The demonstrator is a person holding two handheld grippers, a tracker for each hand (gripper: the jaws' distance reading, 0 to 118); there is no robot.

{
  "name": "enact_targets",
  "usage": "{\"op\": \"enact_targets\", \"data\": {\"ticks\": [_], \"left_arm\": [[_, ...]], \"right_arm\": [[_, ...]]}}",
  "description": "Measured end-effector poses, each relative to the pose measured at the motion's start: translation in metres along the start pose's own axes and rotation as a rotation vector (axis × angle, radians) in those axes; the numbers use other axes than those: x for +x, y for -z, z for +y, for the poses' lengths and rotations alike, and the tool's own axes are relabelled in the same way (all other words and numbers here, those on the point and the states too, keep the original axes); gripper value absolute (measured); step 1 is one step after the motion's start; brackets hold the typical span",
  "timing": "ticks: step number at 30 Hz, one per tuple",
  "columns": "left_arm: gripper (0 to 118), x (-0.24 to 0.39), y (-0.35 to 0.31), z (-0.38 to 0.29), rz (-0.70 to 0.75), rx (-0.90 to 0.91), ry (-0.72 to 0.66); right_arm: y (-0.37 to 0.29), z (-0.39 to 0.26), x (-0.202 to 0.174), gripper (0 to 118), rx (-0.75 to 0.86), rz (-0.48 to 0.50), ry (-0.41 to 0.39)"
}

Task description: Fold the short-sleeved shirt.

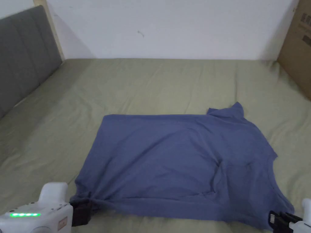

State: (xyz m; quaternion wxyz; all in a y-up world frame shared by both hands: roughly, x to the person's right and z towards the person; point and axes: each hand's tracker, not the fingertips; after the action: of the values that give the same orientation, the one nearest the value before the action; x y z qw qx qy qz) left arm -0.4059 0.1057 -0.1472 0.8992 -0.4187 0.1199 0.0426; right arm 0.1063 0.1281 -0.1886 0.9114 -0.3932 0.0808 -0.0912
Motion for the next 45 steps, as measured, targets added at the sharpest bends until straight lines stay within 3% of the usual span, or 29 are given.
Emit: {"op": "enact_targets", "data": {"ticks": [1,2,3,7,8,9,10,11,12,15,18,20,21,23,24,26,31,34,39,42,45], "left_arm": [[78,0.0,0.007,0.002,-0.007,-0.014,0.001],[56,0.001,0.014,0.005,-0.001,-0.031,-0.004],[26,0.002,0.019,0.007,0.005,-0.036,-0.018],[4,-0.006,0.035,0.005,-0.101,-0.122,-0.13],[2,-0.006,0.035,0.005,-0.108,-0.143,-0.129],[1,-0.006,0.032,0.006,-0.097,-0.126,-0.109],[1,-0.006,0.03,0.007,-0.093,-0.119,-0.105],[1,-0.008,0.027,0.009,-0.083,-0.113,-0.108],[1,-0.01,0.021,0.01,-0.085,-0.106,-0.116],[1,-0.014,0.016,0.011,-0.099,-0.093,-0.151],[1,-0.014,0.018,0.008,-0.088,-0.103,-0.134],[1,-0.01,0.019,0.007,-0.079,-0.111,-0.119],[1,-0.009,0.019,0.007,-0.076,-0.113,-0.116],[1,-0.009,0.02,0.007,-0.071,-0.119,-0.116],[1,-0.007,0.018,0.006,-0.071,-0.12,-0.118],[1,-0.007,0.019,0.006,-0.075,-0.126,-0.125],[1,-0.008,0.017,0.005,-0.072,-0.131,-0.131],[1,-0.005,0.013,0.011,-0.066,-0.132,-0.128],[1,-0.001,0.011,0.034,-0.058,-0.103,-0.108],[1,-0.002,0.02,0.058,-0.047,-0.074,-0.096],[1,-0.001,0.038,0.088,-0.04,-0.058,-0.089]], "right_arm": [[0.002,-0.001,0.0,0,-0.002,0.0,0.021],[0.005,-0.002,0.001,0,-0.005,0.004,0.039],[0.004,-0.001,-0.002,0,-0.014,0.009,0.041],[0.013,-0.004,-0.001,2,-0.03,-0.001,0.038],[0.016,-0.004,0.0,15,-0.05,0.006,0.03],[0.019,-0.003,0.0,39,-0.067,-0.004,0.031],[0.023,-0.002,-0.001,88,-0.094,-0.019,0.028],[0.025,-0.002,-0.002,110,-0.093,-0.025,0.021],[0.023,-0.003,-0.001,117,-0.073,-0.027,0.016],[0.017,0.002,0.001,116,-0.047,-0.034,-0.002],[0.027,0.01,0.011,115,-0.054,-0.105,-0.078],[0.042,0.017,0.025,102,-0.057,-0.149,-0.109],[0.049,0.019,0.029,90,-0.069,-0.184,-0.113],[0.061,0.02,0.037,28,-0.096,-0.199,-0.124],[0.065,0.02,0.04,10,-0.103,-0.196,-0.113],[0.066,0.019,0.044,8,-0.111,-0.143,-0.06],[0.058,0.016,0.041,6,-0.099,-0.143,-0.122],[0.054,0.022,0.047,6,-0.093,-0.113,-0.017],[0.04,0.061,0.042,6,-0.049,-0.101,-0.031],[0.048,0.088,0.044,6,-0.025,-0.058,0.038],[0.075,0.115,0.045,6,-0.03,-0.071,0.035]]}}
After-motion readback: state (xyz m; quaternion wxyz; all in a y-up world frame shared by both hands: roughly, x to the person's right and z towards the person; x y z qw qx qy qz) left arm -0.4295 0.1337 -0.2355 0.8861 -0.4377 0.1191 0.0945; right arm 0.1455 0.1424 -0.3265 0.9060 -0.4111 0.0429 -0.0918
